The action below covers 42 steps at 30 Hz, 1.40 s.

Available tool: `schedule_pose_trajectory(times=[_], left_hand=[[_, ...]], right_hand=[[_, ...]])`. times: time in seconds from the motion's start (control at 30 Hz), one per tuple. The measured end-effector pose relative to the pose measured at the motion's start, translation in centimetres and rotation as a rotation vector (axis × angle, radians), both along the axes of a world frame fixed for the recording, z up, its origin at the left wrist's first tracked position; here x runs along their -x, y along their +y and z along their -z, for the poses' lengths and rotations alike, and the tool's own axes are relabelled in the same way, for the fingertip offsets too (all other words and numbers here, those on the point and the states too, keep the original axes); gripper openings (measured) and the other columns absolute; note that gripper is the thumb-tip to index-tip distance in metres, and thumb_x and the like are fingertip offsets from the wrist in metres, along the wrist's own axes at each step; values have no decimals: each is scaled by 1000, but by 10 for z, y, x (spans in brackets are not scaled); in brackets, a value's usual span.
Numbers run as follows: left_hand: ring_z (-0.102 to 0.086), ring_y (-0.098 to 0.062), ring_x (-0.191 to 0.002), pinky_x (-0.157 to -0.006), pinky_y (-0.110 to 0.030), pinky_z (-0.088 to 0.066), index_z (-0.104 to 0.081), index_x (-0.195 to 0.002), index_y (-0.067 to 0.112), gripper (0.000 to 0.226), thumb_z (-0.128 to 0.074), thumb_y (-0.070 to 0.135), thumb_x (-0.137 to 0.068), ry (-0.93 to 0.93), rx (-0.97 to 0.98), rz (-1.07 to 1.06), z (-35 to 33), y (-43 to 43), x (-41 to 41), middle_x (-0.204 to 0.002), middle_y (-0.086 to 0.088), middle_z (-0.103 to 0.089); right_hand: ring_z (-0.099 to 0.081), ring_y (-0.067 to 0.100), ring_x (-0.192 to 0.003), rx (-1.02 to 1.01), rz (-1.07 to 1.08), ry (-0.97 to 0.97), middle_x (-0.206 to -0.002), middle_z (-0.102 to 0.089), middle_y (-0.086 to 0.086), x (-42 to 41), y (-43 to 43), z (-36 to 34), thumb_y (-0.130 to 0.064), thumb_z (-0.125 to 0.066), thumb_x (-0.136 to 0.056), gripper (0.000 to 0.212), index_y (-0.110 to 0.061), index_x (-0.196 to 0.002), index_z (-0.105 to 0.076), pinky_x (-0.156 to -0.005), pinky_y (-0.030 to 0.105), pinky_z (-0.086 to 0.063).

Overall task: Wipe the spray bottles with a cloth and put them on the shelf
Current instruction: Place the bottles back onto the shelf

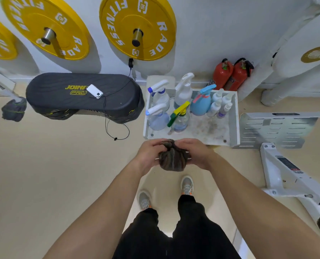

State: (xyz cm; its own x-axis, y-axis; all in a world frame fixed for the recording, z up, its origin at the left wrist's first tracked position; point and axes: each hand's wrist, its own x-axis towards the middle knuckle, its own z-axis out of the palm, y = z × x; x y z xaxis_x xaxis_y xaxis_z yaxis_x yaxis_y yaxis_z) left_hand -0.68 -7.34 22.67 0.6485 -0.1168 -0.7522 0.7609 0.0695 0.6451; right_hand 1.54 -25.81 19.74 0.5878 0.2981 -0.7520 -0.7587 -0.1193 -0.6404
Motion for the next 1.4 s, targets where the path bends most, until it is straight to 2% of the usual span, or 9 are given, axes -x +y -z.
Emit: schedule_pose_trajectory(times=[0.3, 0.4, 0.53, 0.73, 0.9, 1.03, 1.2, 1.33, 1.4], left_hand=[[-56, -17, -67, -71, -29, -47, -71, -89, 14, 10, -62, 17, -93, 90, 36, -130, 6, 80, 30, -66, 3, -63], [-62, -17, -72, -74, -31, -51, -73, -107, 8, 19, -69, 20, -92, 8, 93, -39, 8, 100, 33, -84, -3, -72], [-60, -21, -74, -72, -34, -47, -73, -112, 6, 24, -62, 14, -93, -89, 57, -123, 10, 116, 32, -85, -8, -69], [-66, -24, -82, -72, -34, -55, -71, -105, 2, 22, -52, 6, -96, -178, -39, -288, 3, 123, 21, -89, -14, -70], [-65, -22, -79, -59, -30, -55, -69, -96, 8, 20, -49, 5, -99, -307, -224, -352, 3, 127, 2, -86, -11, -67], [-62, -23, -74, -62, -32, -52, -68, -87, 13, 26, -45, 2, -94, -284, -137, -423, 7, 132, -8, -83, -10, -64], [-54, -26, -72, -60, -30, -46, -59, -71, 14, 31, -37, -5, -83, -182, -99, -523, 21, 146, -12, -76, -9, -55], [-46, -20, -68, -58, -29, -37, -55, -71, 15, 34, -38, -13, -77, -229, -228, -399, 34, 159, -6, -73, -5, -51], [-49, -18, -68, -62, -28, -40, -57, -75, 16, 37, -39, -16, -81, -237, -389, -217, 43, 166, 0, -68, 1, -55]], right_hand=[[-66, 35, -112, -159, 57, 70, -125, -68, 23, 19, 79, 5, -30, -55, -98, 40, -5, -128, -65, -92, 50, -57], [-63, 41, -120, -104, 70, 21, -126, -66, 26, 24, 100, 2, -31, -56, -95, 41, -4, -123, -68, -103, 60, -49], [-71, 31, -95, -33, 159, -38, -104, -76, 20, 25, 120, -7, -16, -48, -104, 29, -2, -105, -74, -83, 44, -60], [-70, 35, -110, -112, 145, 114, -120, -73, 14, 28, 130, -4, -62, -44, -99, 62, -12, -125, -70, -99, 55, -54], [-72, 30, -92, -7, -101, -9, -100, -77, 14, 33, 126, 4, -23, -80, -85, 30, -8, -110, -74, -98, 59, -53], [-72, 41, -94, -81, -69, 63, -95, -75, 12, 28, 117, 0, -25, -77, -87, 33, -4, -112, -70, -90, 58, -57], [-64, 42, -67, -180, 14, 154, -87, -65, 25, 22, 102, -4, -26, -68, -94, 34, 3, -111, -64, -55, 42, -55], [-65, 45, -88, -257, 286, 24, -119, -65, 34, 20, 101, 7, -3, -66, -91, 36, -2, -126, -60, -69, 50, -54], [-60, 44, -87, -292, 305, -48, -109, -69, 29, 16, 108, 7, 7, -62, -88, 37, -8, -121, -66, -68, 48, -49]])
